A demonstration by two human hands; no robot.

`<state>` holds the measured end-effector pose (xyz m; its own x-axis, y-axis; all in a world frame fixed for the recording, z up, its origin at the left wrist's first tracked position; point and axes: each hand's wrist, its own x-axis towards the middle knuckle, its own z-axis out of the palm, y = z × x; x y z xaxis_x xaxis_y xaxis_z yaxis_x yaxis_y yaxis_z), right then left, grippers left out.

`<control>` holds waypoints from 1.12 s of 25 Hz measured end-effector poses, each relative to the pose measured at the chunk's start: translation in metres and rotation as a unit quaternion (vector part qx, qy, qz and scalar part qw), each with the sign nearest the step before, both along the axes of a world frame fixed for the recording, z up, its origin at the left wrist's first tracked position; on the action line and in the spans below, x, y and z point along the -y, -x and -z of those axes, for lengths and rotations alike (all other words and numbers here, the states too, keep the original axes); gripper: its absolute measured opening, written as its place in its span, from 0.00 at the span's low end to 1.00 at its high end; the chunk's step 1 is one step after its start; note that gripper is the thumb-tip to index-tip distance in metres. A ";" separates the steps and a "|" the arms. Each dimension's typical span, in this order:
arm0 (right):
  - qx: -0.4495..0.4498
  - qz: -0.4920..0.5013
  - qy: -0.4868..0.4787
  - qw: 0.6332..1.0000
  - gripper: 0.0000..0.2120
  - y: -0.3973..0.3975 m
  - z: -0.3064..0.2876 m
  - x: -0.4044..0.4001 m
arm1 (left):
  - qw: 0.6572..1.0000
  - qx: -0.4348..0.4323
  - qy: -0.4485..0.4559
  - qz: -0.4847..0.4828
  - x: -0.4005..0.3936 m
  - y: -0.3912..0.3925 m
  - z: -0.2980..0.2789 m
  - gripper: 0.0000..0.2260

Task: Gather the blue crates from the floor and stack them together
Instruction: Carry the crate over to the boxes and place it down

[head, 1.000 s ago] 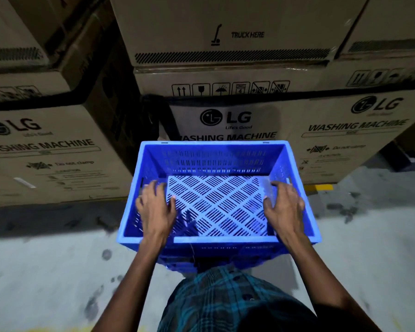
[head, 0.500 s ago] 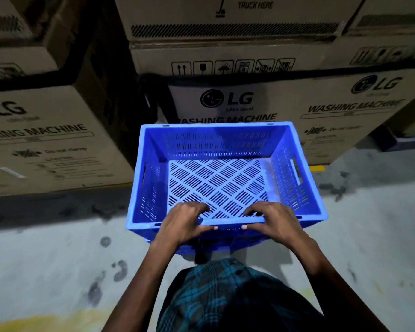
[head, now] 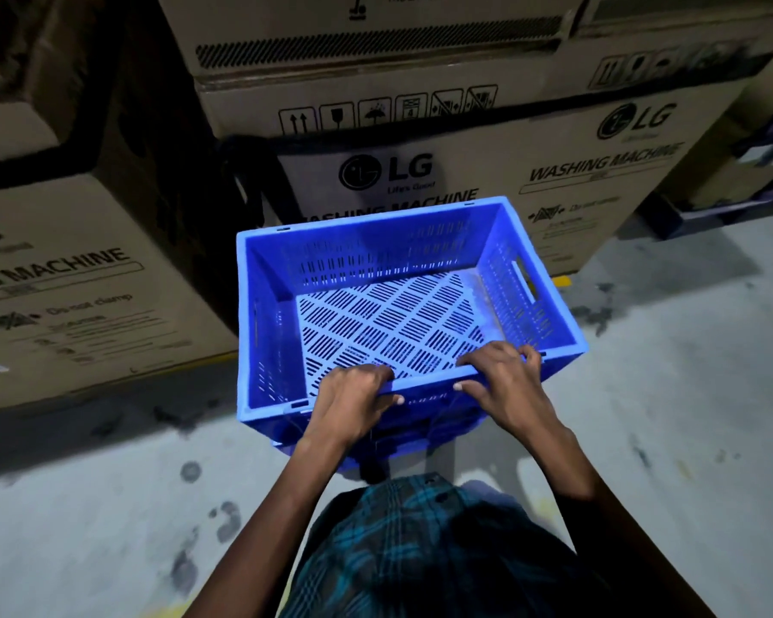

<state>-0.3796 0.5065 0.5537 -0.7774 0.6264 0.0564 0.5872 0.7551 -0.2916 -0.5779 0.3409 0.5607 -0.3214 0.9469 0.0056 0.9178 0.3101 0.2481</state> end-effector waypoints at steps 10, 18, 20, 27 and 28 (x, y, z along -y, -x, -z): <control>0.020 -0.043 0.017 0.999 0.16 -0.003 -0.005 -0.020 | 0.985 -0.040 -0.053 -0.161 -0.001 -0.042 0.003 0.11; 0.012 -0.054 0.054 0.997 0.14 -0.002 -0.004 -0.007 | 0.982 -0.042 -0.029 -0.183 0.018 -0.042 0.001 0.05; 0.008 -0.054 0.064 0.996 0.14 0.003 -0.003 -0.004 | 0.982 -0.048 -0.026 -0.183 0.020 -0.039 -0.001 0.05; 0.038 -0.045 0.052 0.997 0.11 0.006 0.001 -0.008 | 0.987 -0.012 -0.044 -0.155 0.019 -0.030 0.007 0.08; 0.039 -0.047 0.050 0.997 0.12 0.006 0.001 -0.010 | 0.988 -0.002 -0.051 -0.149 0.020 -0.027 0.008 0.10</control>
<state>-0.3853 0.5163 0.5527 -0.8330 0.5493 -0.0656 0.5384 0.7777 -0.3246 -0.5507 0.3211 0.5524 -0.5854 0.8048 0.0978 0.7905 0.5399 0.2892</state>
